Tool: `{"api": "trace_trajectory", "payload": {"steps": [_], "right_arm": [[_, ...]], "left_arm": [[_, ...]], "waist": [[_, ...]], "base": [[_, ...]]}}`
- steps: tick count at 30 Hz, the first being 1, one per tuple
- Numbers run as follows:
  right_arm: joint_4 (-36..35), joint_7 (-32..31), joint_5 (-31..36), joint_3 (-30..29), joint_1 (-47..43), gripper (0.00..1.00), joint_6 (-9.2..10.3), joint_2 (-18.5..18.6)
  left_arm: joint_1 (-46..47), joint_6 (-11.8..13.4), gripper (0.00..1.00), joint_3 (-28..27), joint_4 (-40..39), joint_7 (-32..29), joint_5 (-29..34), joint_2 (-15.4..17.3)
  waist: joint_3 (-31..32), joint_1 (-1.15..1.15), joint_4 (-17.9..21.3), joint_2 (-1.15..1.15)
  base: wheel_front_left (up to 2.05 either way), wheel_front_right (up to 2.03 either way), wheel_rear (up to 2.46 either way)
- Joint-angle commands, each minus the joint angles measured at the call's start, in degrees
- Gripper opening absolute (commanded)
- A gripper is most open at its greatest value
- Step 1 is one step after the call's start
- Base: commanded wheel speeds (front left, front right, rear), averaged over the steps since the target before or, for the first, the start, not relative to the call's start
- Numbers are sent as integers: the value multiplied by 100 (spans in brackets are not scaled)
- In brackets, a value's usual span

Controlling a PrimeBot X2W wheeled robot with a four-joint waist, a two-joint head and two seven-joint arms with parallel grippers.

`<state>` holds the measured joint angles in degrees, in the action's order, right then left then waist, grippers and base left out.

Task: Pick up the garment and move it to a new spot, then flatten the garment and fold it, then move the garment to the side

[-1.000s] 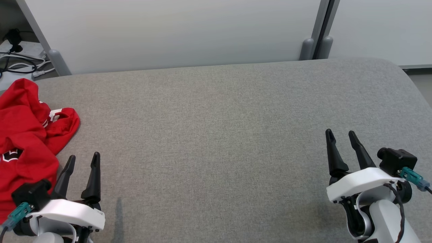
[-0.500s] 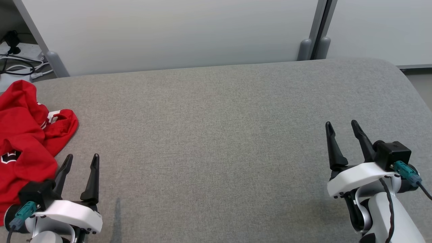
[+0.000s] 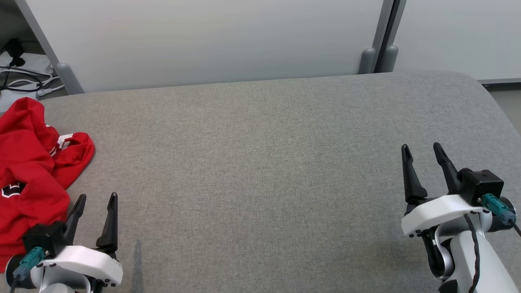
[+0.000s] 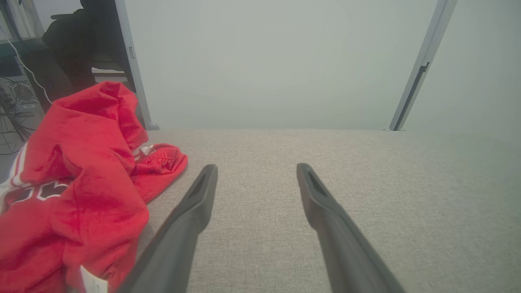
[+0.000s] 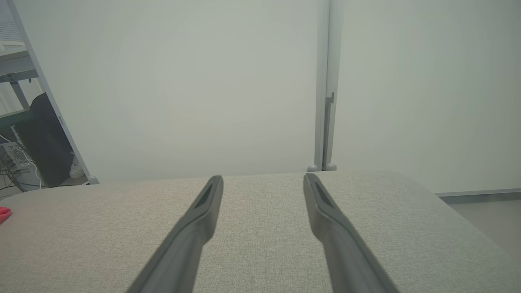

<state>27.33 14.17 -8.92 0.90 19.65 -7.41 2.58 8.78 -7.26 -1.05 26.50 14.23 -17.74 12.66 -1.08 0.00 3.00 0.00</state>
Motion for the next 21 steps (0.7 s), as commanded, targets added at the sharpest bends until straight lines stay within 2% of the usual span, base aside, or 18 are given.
{"api": "trace_trajectory", "payload": {"steps": [1,14,21], "right_arm": [[-149,83,73,137,171,100,-8,30],[-217,83,27,332,199,100,-8,30],[-233,83,57,461,171,100,-8,30]], "left_arm": [[267,-23,100,-225,-125,77,-35,146],[283,-23,100,-238,-116,77,-114,149],[318,-23,100,-235,-93,77,-160,68]], "waist": [[-6,0,-8,0],[-39,0,-109,0],[-21,0,-541,0]], "base": [[0,0,0],[0,0,0],[0,0,0]]}}
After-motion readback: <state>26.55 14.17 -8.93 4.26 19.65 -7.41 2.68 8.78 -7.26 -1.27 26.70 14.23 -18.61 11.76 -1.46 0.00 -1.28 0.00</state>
